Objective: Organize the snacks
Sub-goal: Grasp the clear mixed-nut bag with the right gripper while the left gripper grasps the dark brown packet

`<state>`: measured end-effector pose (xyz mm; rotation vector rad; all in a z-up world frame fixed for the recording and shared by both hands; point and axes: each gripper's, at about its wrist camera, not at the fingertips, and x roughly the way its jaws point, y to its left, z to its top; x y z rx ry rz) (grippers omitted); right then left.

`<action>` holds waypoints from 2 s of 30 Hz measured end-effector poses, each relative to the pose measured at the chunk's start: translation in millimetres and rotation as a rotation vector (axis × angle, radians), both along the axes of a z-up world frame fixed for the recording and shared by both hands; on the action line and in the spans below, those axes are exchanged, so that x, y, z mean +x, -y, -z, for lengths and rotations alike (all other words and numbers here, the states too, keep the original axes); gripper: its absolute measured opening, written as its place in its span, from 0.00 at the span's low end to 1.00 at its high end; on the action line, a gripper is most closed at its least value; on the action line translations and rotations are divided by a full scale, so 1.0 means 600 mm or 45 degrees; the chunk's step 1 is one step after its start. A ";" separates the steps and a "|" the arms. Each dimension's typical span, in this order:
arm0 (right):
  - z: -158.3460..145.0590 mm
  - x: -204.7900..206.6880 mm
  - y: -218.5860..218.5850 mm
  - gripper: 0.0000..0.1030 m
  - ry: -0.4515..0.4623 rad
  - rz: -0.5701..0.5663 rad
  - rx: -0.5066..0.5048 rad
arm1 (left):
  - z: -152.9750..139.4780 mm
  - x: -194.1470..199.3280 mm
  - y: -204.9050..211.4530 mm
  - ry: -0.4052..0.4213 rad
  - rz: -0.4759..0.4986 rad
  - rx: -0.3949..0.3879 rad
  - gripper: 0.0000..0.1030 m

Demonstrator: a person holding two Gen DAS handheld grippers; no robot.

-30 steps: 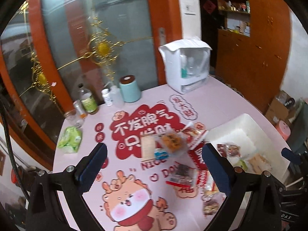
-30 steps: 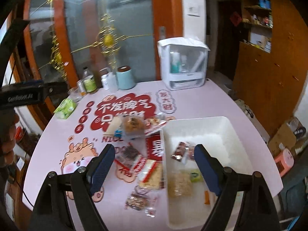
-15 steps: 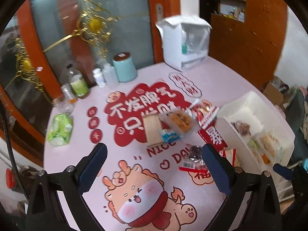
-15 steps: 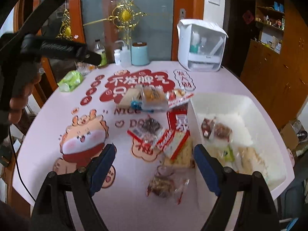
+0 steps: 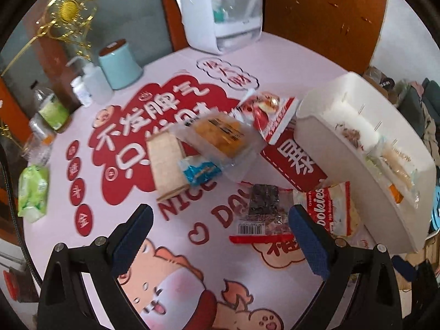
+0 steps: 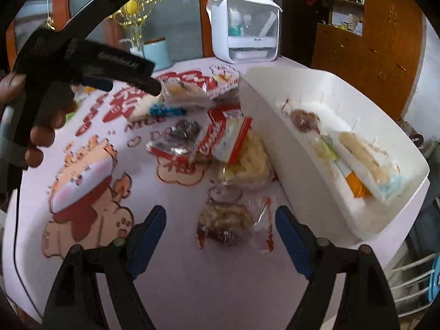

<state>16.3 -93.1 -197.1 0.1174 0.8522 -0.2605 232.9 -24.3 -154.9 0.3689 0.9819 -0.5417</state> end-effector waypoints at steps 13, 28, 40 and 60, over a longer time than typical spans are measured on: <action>0.079 0.044 0.012 0.64 -0.097 0.135 -0.054 | 0.108 0.053 0.046 -0.176 -0.017 0.009 0.95; 0.078 0.040 0.023 0.53 -0.108 0.107 0.003 | 0.156 0.067 0.091 -0.304 -0.002 -0.021 0.95; 0.077 0.040 0.028 0.53 -0.104 0.070 0.012 | 0.172 0.069 0.123 -0.344 0.000 -0.021 1.00; 0.060 0.029 0.039 0.46 -0.073 0.015 0.084 | 0.114 0.027 0.106 -0.274 -0.013 -0.064 0.43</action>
